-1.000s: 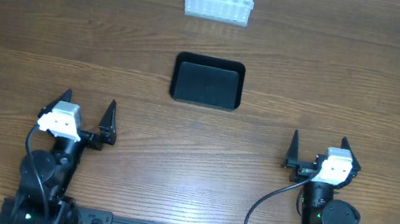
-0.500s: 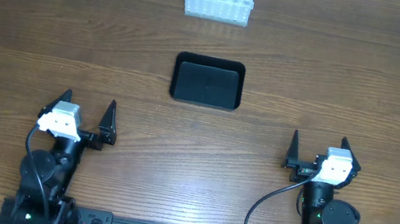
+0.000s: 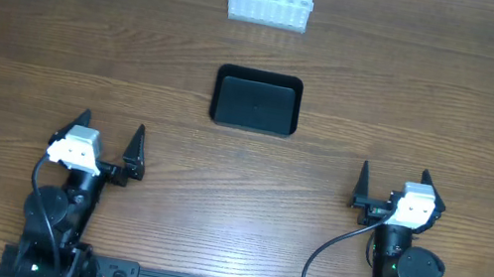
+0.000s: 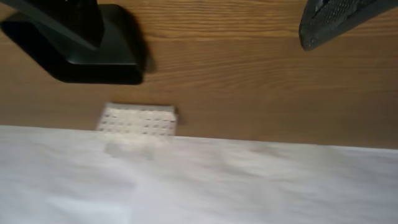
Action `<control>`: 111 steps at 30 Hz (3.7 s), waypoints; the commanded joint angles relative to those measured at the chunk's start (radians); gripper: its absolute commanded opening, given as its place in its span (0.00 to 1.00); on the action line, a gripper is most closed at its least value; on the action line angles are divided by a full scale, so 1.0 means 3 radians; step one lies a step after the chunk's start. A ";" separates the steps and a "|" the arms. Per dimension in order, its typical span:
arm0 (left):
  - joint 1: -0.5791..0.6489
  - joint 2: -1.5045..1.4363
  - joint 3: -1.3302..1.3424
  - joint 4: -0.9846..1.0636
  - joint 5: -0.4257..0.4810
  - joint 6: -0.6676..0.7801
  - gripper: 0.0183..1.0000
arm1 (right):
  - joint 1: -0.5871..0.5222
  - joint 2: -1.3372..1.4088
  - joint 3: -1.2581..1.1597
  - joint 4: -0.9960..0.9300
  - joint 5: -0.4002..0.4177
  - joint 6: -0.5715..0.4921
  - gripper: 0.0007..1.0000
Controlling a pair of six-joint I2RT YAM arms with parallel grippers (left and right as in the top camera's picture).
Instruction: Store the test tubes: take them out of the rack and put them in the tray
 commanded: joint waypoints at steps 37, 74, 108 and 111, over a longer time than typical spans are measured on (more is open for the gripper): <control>-0.1162 0.4452 0.3474 0.0404 -0.0870 -0.0163 1.00 | -0.0019 -0.0029 -0.0017 -0.0009 -0.0050 0.0032 0.99; -0.1394 0.6549 0.3889 0.2146 -0.1540 -0.0125 1.00 | -0.0019 -0.0031 -0.0017 -0.0009 -0.0050 0.0031 0.99; -0.1386 0.7351 0.4540 0.2410 -0.1540 -0.0123 0.99 | -0.0019 -0.0031 -0.0017 -0.0009 -0.0050 0.0032 0.99; -0.1377 0.7432 0.4623 0.2411 -0.1540 -0.0123 0.99 | -0.0019 -0.0029 -0.0017 -0.0009 -0.0050 0.0032 0.99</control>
